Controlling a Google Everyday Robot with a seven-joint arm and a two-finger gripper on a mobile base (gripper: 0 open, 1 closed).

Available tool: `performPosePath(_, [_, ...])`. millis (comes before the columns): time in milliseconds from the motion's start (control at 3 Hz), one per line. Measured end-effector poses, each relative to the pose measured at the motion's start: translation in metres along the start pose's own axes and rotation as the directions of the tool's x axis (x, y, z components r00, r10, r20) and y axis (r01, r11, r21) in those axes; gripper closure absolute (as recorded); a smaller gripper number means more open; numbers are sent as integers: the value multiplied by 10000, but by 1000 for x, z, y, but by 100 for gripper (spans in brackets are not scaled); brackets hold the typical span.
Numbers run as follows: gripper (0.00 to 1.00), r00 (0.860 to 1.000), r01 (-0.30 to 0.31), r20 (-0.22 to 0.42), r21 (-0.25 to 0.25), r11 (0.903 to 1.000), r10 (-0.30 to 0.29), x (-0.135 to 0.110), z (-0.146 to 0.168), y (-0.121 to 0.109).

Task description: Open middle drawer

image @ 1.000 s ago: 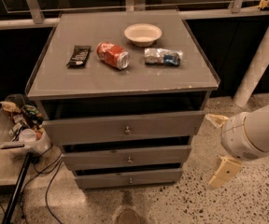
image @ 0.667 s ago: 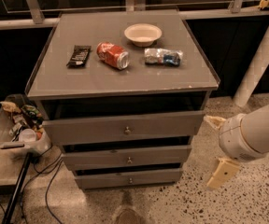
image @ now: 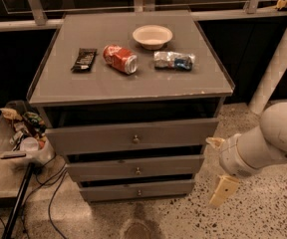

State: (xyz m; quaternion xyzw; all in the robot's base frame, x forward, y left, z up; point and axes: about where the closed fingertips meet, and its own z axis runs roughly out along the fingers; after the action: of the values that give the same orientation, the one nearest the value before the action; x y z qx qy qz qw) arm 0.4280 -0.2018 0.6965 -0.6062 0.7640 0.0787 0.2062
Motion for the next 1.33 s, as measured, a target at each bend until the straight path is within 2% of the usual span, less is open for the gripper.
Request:
performPosePath(333, [0,9997,-102,233,-412,9991,111,17,42,-3])
performPosePath(667, [0,9981,-260,549,-584,9980,292,35,79,-8])
performPosePath(1000, [0,9946,-218,1004,-317,9993,249,45,106,-17])
performPosePath(1333, [0,9859,-142,1669,87,9999,125,47,145,-37])
